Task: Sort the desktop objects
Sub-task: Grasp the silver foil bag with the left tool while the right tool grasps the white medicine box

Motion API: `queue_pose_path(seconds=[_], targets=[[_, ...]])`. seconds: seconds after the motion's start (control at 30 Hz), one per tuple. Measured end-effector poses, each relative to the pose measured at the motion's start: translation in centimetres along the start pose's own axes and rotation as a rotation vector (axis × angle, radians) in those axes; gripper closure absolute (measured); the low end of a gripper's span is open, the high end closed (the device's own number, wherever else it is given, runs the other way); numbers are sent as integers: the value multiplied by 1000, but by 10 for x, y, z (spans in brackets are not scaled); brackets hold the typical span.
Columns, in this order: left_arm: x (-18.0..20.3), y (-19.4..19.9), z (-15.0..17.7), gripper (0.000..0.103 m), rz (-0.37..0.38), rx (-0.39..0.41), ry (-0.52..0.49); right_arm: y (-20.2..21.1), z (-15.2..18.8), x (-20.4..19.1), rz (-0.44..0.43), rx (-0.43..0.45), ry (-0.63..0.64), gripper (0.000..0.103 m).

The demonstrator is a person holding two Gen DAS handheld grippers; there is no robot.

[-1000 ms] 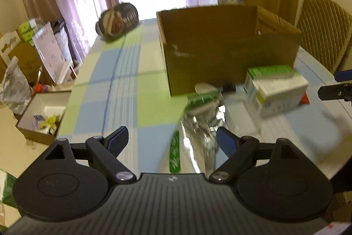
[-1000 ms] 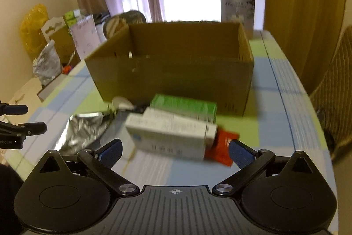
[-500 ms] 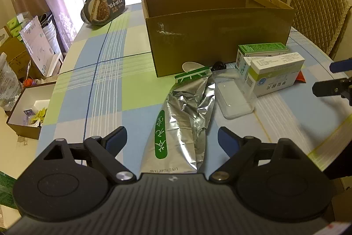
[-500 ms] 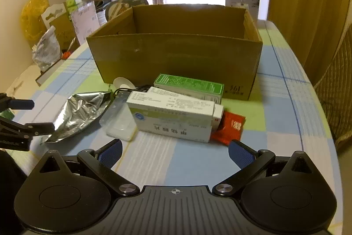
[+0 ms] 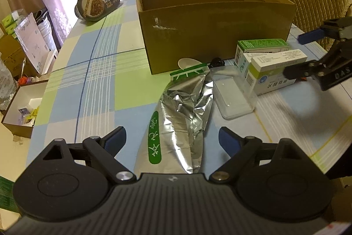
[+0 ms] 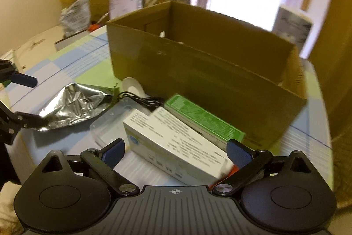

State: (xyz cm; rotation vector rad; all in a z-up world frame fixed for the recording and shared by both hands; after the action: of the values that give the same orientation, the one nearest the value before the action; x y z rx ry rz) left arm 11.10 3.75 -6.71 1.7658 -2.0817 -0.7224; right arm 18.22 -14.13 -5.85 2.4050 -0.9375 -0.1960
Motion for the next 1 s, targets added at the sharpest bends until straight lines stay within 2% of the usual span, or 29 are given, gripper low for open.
queue_pose_path(seconds=[0.1, 0.23, 0.4, 0.47, 0.77, 0.9, 1.0], targets=[[1, -2, 1, 14, -1, -1, 6, -7, 4, 0, -22, -25, -20, 8], [2, -2, 1, 14, 0, -2, 7, 1, 12, -9, -88, -92, -55, 17], [4, -2, 2, 14, 3, -4, 11, 17, 22, -16, -124, -109, -79, 17], [5, -1, 2, 14, 5, -4, 7, 20, 26, -17, -140, -118, -24, 17], [3, -1, 6, 14, -9, -12, 18, -1, 36, -26, -334, -211, 337, 17], [2, -4, 6, 14, -5, -15, 17, -17, 37, -28, -399, -253, 401, 17], [1, -7, 5, 14, -3, -17, 15, -27, 38, -27, -429, -285, 397, 17]])
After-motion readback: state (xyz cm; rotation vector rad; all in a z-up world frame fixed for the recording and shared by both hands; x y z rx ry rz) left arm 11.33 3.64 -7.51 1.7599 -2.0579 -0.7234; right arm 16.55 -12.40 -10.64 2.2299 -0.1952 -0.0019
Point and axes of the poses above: each gripper's, at about its wrist camera, not at the fingertips, and y roughly against the way its jaws point, x to its right, z to its underside, the point moved 6 cm from there along -y, roughly the way its jaws point, and after that the axes turned 15 degrees about x, right-handed, at the moved point
